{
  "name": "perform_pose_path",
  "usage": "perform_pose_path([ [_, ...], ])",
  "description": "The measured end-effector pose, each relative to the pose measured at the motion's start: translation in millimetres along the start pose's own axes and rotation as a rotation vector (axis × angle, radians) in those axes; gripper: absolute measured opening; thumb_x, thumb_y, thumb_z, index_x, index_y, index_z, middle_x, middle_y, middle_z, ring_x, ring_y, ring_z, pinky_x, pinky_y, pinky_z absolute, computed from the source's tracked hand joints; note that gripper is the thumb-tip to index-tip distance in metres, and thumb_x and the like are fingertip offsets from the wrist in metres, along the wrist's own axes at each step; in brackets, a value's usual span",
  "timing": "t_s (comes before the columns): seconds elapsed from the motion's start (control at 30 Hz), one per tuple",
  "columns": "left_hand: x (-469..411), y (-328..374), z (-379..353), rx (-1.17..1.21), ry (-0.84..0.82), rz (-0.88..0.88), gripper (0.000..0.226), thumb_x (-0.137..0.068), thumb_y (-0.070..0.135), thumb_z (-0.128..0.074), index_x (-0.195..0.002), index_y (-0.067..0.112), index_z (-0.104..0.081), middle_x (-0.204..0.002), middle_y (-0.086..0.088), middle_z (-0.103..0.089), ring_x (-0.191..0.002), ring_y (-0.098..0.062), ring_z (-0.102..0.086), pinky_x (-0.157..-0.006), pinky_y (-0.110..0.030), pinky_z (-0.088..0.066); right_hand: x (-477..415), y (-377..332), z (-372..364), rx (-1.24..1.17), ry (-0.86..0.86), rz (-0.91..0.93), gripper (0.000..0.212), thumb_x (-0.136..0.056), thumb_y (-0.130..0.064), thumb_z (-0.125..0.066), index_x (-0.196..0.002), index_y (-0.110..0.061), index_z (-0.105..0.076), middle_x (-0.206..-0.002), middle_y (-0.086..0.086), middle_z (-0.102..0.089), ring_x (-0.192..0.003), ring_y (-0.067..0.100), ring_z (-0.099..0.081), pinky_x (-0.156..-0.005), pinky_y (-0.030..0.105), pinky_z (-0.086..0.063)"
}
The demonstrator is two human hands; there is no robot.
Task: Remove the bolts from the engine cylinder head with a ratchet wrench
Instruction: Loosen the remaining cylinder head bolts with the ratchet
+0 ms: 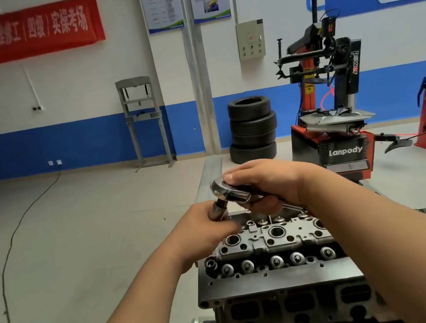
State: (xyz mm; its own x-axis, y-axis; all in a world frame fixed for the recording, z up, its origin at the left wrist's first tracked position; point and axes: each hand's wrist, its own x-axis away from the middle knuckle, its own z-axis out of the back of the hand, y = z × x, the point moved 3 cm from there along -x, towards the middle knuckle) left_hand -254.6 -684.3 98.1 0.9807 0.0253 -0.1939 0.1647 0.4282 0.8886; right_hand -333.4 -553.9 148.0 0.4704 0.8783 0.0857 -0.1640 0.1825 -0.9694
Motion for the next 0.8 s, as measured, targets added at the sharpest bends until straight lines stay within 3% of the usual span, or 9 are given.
perform_pose_path([
  [0.07,-1,1,-4,0.092,-0.109,0.021,0.028,-0.071,0.019,-0.068,-0.052,0.029,-0.05,-0.045,0.011,-0.039,-0.037,-0.006,-0.032,-0.037,-0.017,-0.028,-2,1,0,0.022,-0.023,-0.034,0.025,-0.099,-0.029,-0.041,-0.096,-0.008,-0.055,-0.057,0.005,-0.046,-0.035,0.01,-0.03,-0.036,0.016,-0.02],
  [0.23,-12,1,0,0.329,-0.283,0.088,0.025,-0.062,0.03,-0.07,-0.05,0.028,-0.048,-0.048,0.006,-0.028,-0.038,-0.009,-0.021,-0.038,-0.015,-0.022,-14,2,-1,0.058,-0.069,-0.095,0.043,-0.099,-0.039,-0.037,-0.077,-0.005,-0.051,-0.042,0.001,-0.035,-0.031,0.01,-0.025,-0.035,0.015,-0.02],
  [0.33,-22,-4,6,0.475,-0.199,0.144,0.036,-0.062,0.061,-0.068,-0.055,0.027,-0.057,-0.052,0.006,-0.035,-0.039,-0.007,-0.025,-0.037,-0.016,-0.024,-23,-5,2,0.149,0.05,-0.197,0.042,-0.098,-0.043,-0.038,-0.077,-0.01,-0.054,-0.053,0.0,-0.046,-0.035,0.009,-0.032,-0.039,0.017,-0.025],
  [0.4,-34,-8,10,0.467,-0.049,0.162,0.061,-0.069,0.083,-0.049,-0.059,0.025,-0.061,-0.056,0.003,-0.044,-0.044,-0.01,-0.033,-0.042,-0.021,-0.032,-30,-12,1,0.288,0.153,-0.216,0.043,-0.098,-0.042,-0.035,-0.08,-0.01,-0.057,-0.061,0.001,-0.051,-0.039,0.011,-0.04,-0.04,0.019,-0.032],
  [0.47,-49,-12,11,0.415,0.106,0.163,0.063,-0.083,0.075,-0.038,-0.061,0.021,-0.061,-0.057,0.0,-0.051,-0.047,-0.012,-0.038,-0.048,-0.026,-0.034,-35,-17,-1,0.398,0.23,-0.195,0.044,-0.099,-0.038,-0.033,-0.081,-0.007,-0.06,-0.066,0.004,-0.056,-0.043,0.013,-0.047,-0.042,0.023,-0.04],
  [0.6,-62,-25,12,0.553,0.393,0.195,0.038,-0.088,0.043,-0.044,-0.061,0.017,-0.053,-0.053,-0.005,-0.053,-0.045,-0.014,-0.044,-0.048,-0.028,-0.035,-21,-12,3,0.658,0.253,-0.234,0.032,-0.097,-0.034,-0.042,-0.097,-0.007,-0.059,-0.084,0.011,-0.069,-0.052,0.021,-0.063,-0.048,0.03,-0.053],
  [0.7,-67,-34,19,0.613,0.469,0.171,0.035,-0.092,0.035,-0.043,-0.066,0.015,-0.054,-0.052,-0.003,-0.052,-0.046,-0.014,-0.045,-0.048,-0.029,-0.037,-1,-3,8,1.107,0.262,-0.258,0.02,-0.088,-0.033,-0.052,-0.08,-0.016,-0.058,-0.072,0.004,-0.067,-0.052,0.016,-0.059,-0.048,0.024,-0.044],
  [0.8,-73,-36,16,0.659,0.463,0.142,0.036,-0.092,0.032,-0.042,-0.062,0.015,-0.054,-0.052,-0.003,-0.051,-0.046,-0.013,-0.045,-0.047,-0.027,-0.036,6,2,4,1.219,0.363,-0.22,0.014,-0.085,-0.02,-0.049,-0.072,-0.017,-0.051,-0.068,0.002,-0.058,-0.056,0.018,-0.053,-0.047,0.026,-0.036],
])
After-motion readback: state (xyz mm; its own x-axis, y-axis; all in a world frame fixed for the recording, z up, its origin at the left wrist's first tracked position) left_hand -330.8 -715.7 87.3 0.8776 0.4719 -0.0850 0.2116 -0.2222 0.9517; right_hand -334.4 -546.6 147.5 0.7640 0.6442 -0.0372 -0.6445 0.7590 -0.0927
